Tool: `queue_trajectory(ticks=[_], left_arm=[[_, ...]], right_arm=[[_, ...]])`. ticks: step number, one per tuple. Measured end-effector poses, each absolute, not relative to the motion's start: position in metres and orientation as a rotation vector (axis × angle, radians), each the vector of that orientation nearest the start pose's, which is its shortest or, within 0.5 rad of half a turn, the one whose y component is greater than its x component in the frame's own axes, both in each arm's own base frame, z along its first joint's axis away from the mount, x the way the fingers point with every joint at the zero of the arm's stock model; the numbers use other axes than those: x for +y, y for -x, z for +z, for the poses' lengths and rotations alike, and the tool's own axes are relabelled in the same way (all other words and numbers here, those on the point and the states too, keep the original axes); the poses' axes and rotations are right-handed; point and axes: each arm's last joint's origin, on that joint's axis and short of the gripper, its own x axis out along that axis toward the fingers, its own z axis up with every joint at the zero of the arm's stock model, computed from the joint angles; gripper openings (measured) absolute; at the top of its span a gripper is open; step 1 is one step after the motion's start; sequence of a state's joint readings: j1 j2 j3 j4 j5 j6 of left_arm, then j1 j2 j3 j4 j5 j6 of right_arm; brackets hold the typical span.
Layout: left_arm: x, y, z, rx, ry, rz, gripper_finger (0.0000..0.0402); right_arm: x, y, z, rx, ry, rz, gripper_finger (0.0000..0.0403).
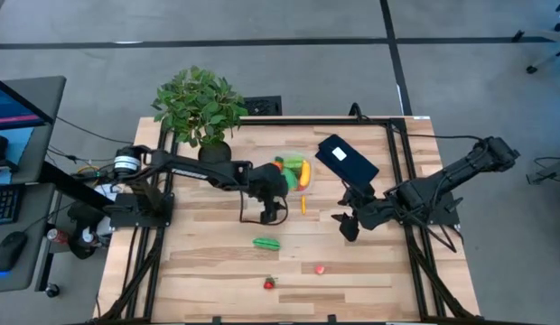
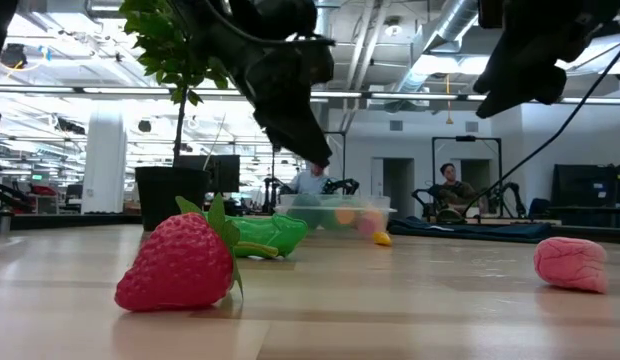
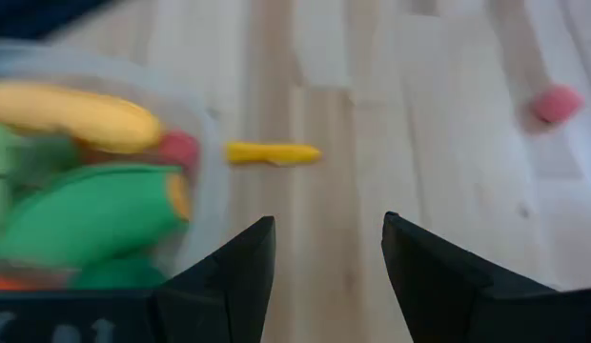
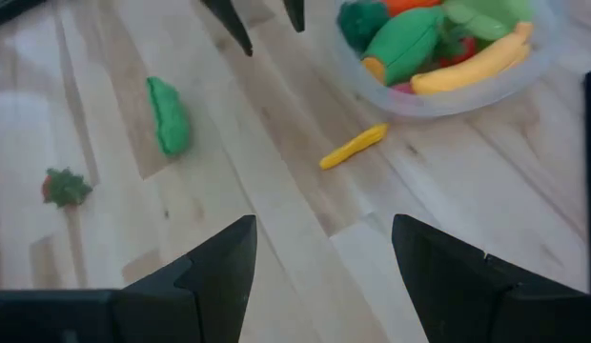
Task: Pick and placing Produce into tupperware
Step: Put the yellow corn into the transparent bin
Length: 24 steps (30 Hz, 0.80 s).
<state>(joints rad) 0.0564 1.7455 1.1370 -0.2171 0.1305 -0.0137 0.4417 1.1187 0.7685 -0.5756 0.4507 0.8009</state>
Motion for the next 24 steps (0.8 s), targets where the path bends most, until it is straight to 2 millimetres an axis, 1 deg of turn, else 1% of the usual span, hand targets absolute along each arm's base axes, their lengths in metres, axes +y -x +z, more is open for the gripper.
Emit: queue_trajectory(ticks=[5, 11, 14, 17, 20, 24], left_arm=[[0.013, -0.358, 0.222, 0.786, 0.08, -0.04, 0.0183], [0.003, -0.332, 0.247, 0.839, 0.065, -0.026, 0.0183], [-0.005, -0.314, 0.257, 0.857, 0.046, -0.006, 0.0183], [-0.014, -0.289, 0.264, 0.851, 0.049, 0.034, 0.0183], [-0.023, -0.262, 0.266, 0.821, 0.074, 0.076, 0.0183], [-0.035, -0.223, 0.264, 0.758, 0.12, 0.134, 0.0183]], right_arm=[[0.074, -0.199, 0.239, 0.757, -0.37, -0.353, 0.024], [0.072, -0.201, 0.238, 0.75, -0.397, -0.376, 0.024], [0.068, -0.206, 0.23, 0.765, -0.431, -0.431, 0.024], [0.066, -0.216, 0.216, 0.797, -0.462, -0.496, 0.024], [0.066, -0.229, 0.198, 0.826, -0.506, -0.566, 0.024], [0.065, -0.248, 0.177, 0.8, -0.611, -0.643, 0.024]])
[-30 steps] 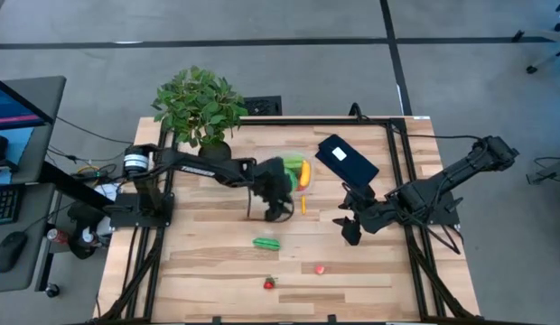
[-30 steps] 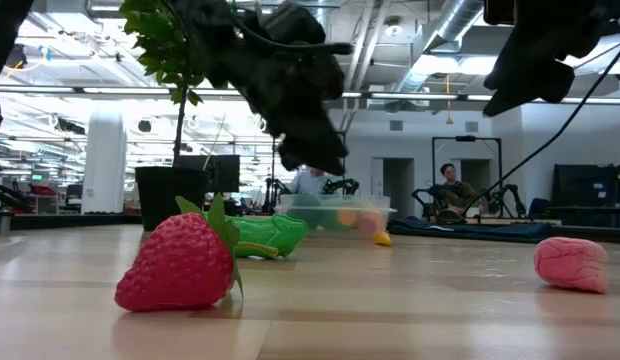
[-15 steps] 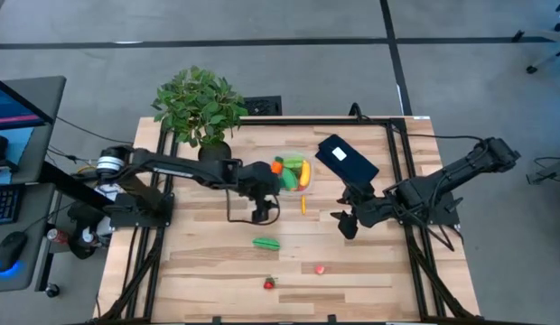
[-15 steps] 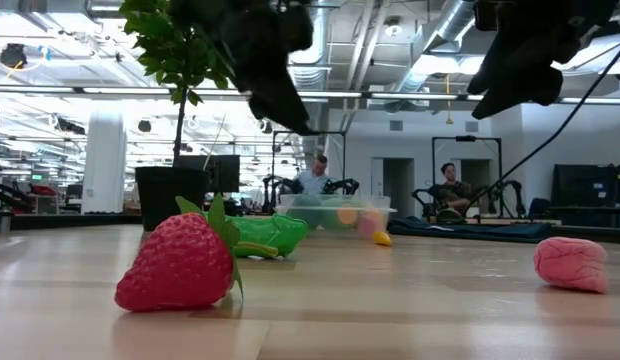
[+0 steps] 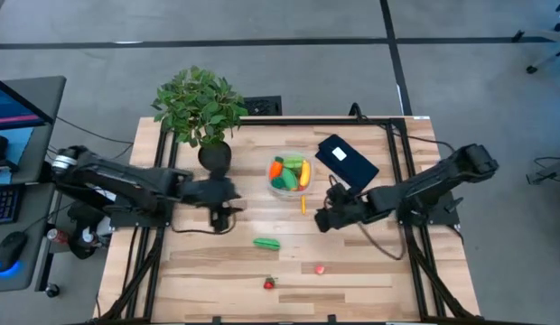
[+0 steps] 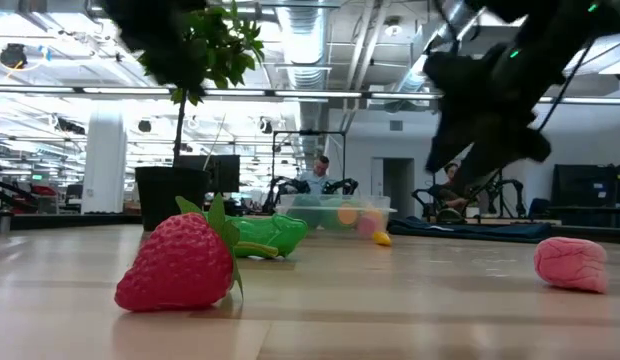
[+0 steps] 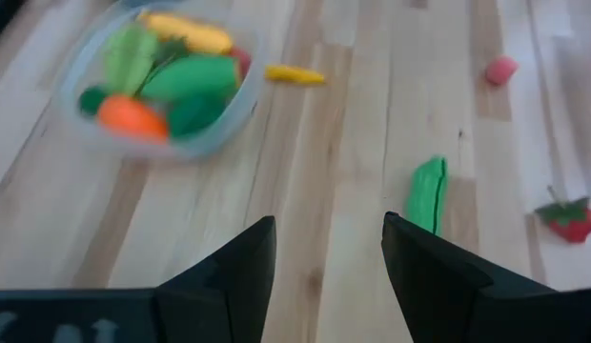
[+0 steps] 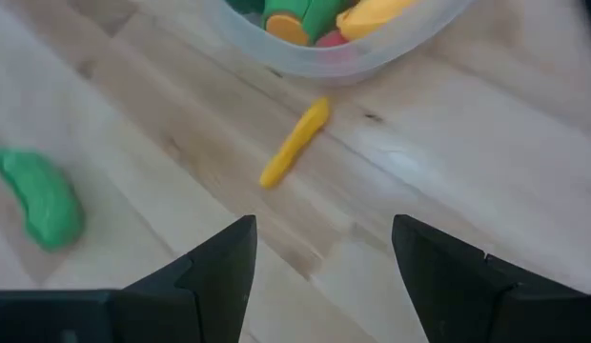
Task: Pick and placing Produce into tupperware
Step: Put the yellow corn into the transparent bin
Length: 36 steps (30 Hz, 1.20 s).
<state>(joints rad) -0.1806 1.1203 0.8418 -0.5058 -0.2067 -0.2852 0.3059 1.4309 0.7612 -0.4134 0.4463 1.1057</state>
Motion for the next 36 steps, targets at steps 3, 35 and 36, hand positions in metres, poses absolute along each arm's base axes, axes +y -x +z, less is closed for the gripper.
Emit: queue_trajectory(ticks=[3, 35, 36], left_arm=[[-0.039, -0.194, 0.259, 0.698, 0.163, 0.189, 0.0183], [-0.036, -0.13, 0.237, 0.44, 0.294, 0.339, 0.0183], [-0.036, -0.13, 0.237, 0.438, 0.294, 0.34, 0.0183]], right_arm=[[0.065, -0.262, 0.165, 0.79, -0.659, -0.686, 0.024], [0.054, -0.34, 0.118, 0.856, -0.712, -0.918, 0.0233], [0.054, -0.34, 0.118, 0.858, -0.711, -0.919, 0.0228]])
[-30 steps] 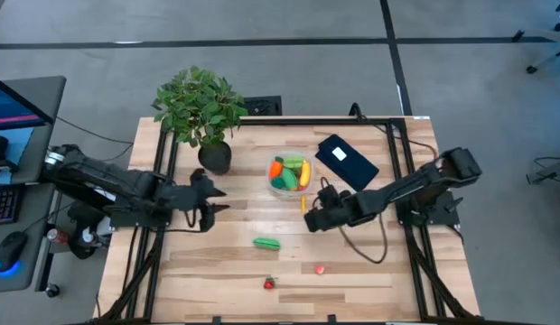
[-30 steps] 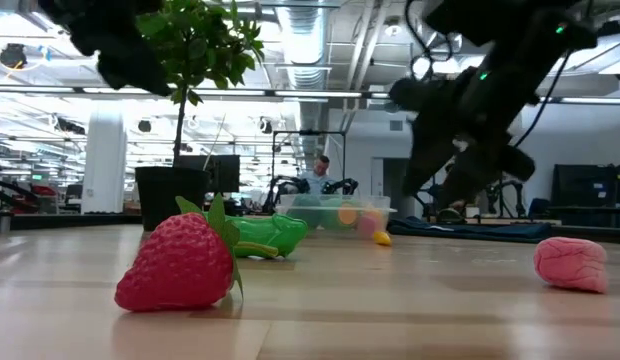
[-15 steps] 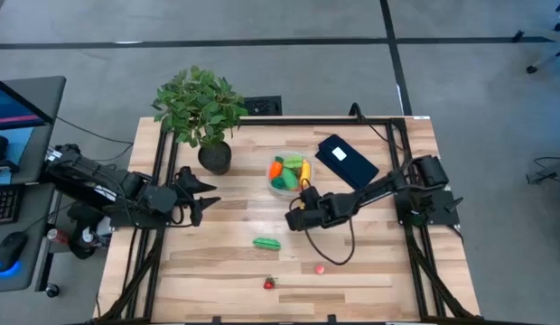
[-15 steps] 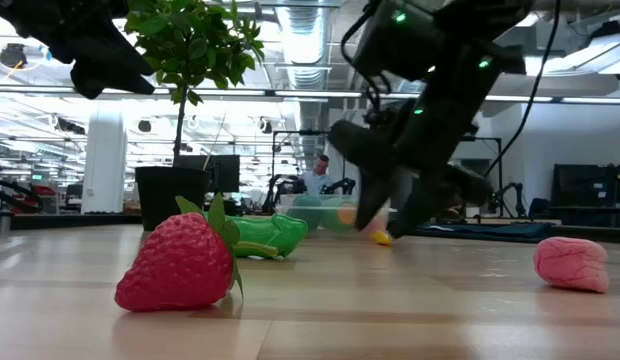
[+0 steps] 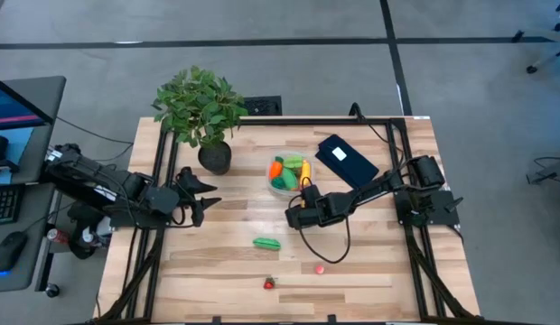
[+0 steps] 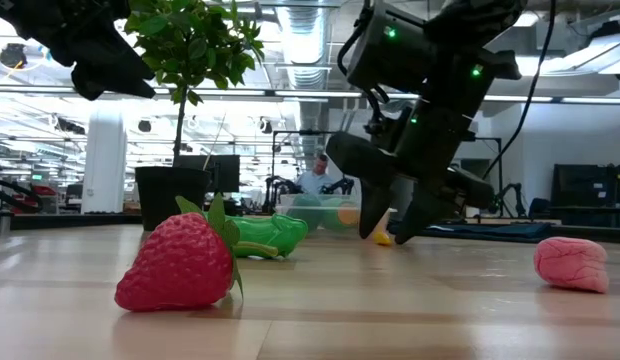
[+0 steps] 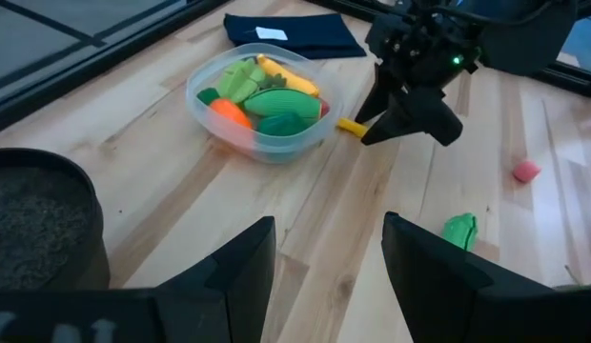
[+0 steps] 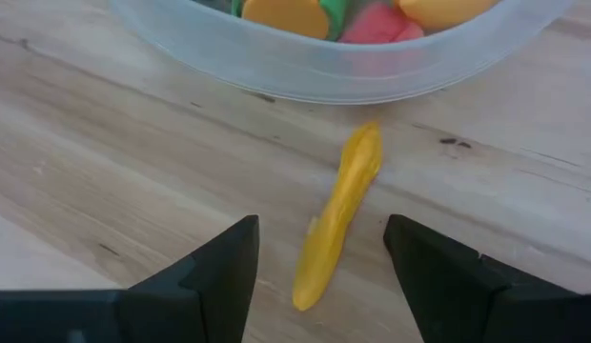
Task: Pick and placing Produce into tupperware
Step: Put the yellow corn into the transparent bin
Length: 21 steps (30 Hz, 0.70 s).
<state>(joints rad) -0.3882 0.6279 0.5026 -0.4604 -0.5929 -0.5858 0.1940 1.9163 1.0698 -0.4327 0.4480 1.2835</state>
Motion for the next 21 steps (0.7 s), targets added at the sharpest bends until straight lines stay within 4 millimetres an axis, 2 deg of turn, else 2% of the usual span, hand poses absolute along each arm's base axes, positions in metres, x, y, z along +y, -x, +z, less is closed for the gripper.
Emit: queue_trajectory(ticks=[12, 21], left_arm=[[-0.0351, -0.1299, 0.2376, 0.419, 0.316, 0.363, 0.0183], [-0.035, -0.1299, 0.2376, 0.413, 0.343, 0.372, 0.0183]], right_arm=[[0.054, -0.3366, 0.1165, 0.892, -0.666, -0.916, 0.01], [0.0565, -0.3356, 0.1161, 0.9, -0.656, -0.91, 0.006]])
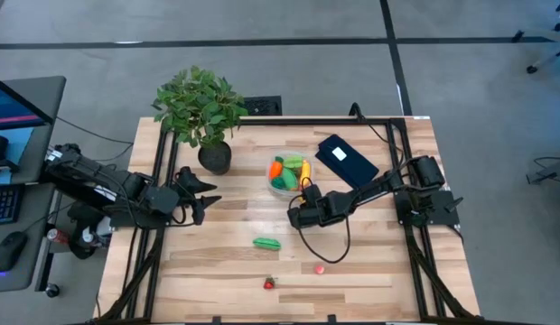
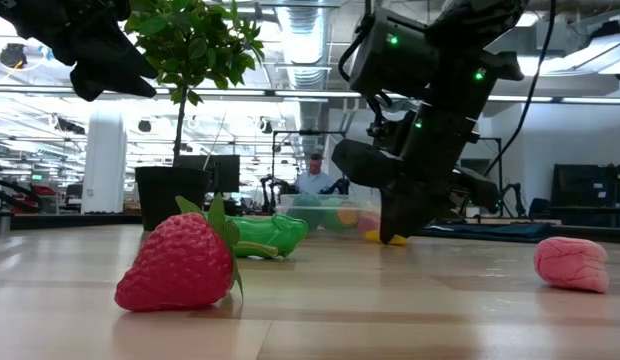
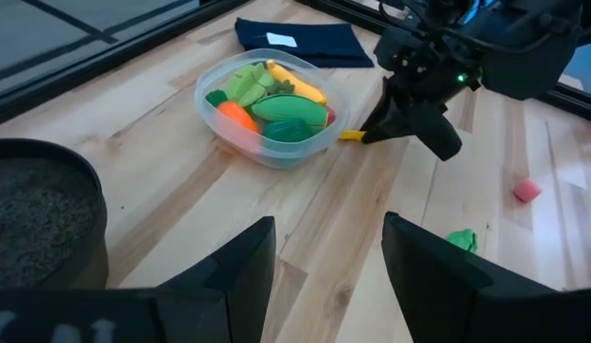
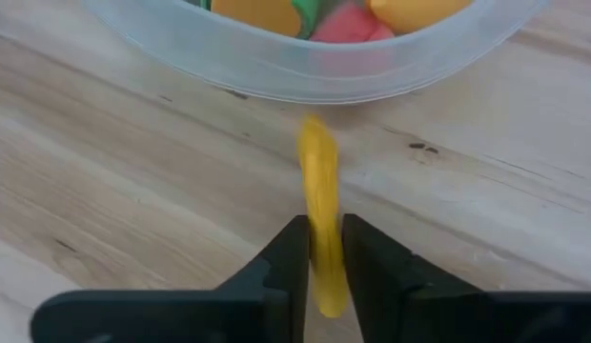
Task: Pick and placing Produce into tupperware
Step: Put the yellow corn into the transparent bin
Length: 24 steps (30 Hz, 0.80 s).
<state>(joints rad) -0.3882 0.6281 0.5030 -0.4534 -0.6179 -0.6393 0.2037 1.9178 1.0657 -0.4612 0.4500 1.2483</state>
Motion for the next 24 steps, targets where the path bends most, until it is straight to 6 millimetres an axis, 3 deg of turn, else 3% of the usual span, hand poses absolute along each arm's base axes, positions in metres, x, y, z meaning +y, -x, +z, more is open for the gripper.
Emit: queue_trajectory(ticks=[13, 24], left_arm=[[-0.034, -0.13, 0.238, 0.401, 0.342, 0.394, 0.0183], [-0.034, -0.13, 0.238, 0.39, 0.333, 0.418, 0.0183]], right_arm=[[0.077, -0.326, 0.14, 0.925, -0.601, -0.792, 0.0016], [0.089, -0.309, 0.193, 0.846, -0.553, -0.635, 0.0016]])
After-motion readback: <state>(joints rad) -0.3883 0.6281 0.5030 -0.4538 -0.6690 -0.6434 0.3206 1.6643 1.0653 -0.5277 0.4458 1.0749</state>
